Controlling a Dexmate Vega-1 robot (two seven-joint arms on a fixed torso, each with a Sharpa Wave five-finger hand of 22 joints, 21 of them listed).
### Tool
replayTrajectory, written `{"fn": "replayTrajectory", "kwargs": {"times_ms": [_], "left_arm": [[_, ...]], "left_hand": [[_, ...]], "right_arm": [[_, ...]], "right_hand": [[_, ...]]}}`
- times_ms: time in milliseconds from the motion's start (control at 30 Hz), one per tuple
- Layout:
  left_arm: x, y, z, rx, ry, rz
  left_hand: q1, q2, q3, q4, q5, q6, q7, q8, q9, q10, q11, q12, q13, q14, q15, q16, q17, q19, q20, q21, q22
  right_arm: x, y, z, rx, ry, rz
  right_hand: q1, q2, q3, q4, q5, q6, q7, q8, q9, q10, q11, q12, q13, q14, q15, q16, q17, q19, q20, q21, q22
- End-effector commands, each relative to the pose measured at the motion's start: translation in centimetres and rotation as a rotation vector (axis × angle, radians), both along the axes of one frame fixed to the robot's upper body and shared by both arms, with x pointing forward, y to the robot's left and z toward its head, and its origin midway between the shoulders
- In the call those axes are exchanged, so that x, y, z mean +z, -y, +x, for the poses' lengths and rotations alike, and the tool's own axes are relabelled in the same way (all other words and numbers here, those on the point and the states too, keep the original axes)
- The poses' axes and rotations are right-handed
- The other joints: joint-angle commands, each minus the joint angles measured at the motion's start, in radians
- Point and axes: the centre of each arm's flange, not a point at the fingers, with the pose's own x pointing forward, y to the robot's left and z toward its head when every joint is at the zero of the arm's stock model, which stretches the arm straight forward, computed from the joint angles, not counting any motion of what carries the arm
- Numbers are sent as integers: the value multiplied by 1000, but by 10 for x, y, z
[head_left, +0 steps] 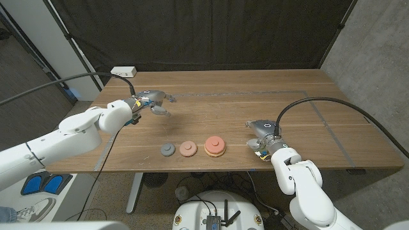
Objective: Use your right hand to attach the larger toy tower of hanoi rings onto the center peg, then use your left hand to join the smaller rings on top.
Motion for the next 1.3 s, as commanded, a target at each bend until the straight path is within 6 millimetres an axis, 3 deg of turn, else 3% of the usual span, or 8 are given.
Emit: {"fn": "replayTrajectory", "kwargs": {"times_ms": [33, 367, 1300], "left_arm": [[0, 6, 0, -17, -53, 83], [-5, 7, -3, -47, -108, 111], [-24, 17, -17, -150, -142, 181]], "left_hand": [[14, -4, -1, 4, 4, -39, 11, -10, 1, -35, 15, -7, -1, -7, -102, 1, -1, -12, -128, 11, 0], [11, -11, -6, 10, 3, -97, 22, -14, -2, -91, 30, -8, -6, -16, -102, -4, -10, -15, -126, 16, -2], [12, -15, -11, 13, 1, -85, 21, 5, -7, -73, 23, 13, -13, -9, -102, 0, -15, -14, -125, 23, -4]], "right_arm": [[1, -4, 0, -3, -6, -7], [3, -7, 1, -7, -4, -12], [7, -13, 8, -6, -2, -7]], "right_hand": [[6, 10, 3, 2, 5, -2, -1, 7, 6, 9, 0, 3, 5, -3, -53, -5, 0, -7, -67, 9, 1], [5, 13, 4, 3, 6, 0, -2, 9, 9, 10, -2, 2, 7, -2, -53, -7, 0, -7, -67, 10, -1], [3, 20, 6, 3, 11, 4, -3, 16, 19, 19, -10, 1, 15, 8, -53, -8, 6, -5, -67, 14, -7]]}}
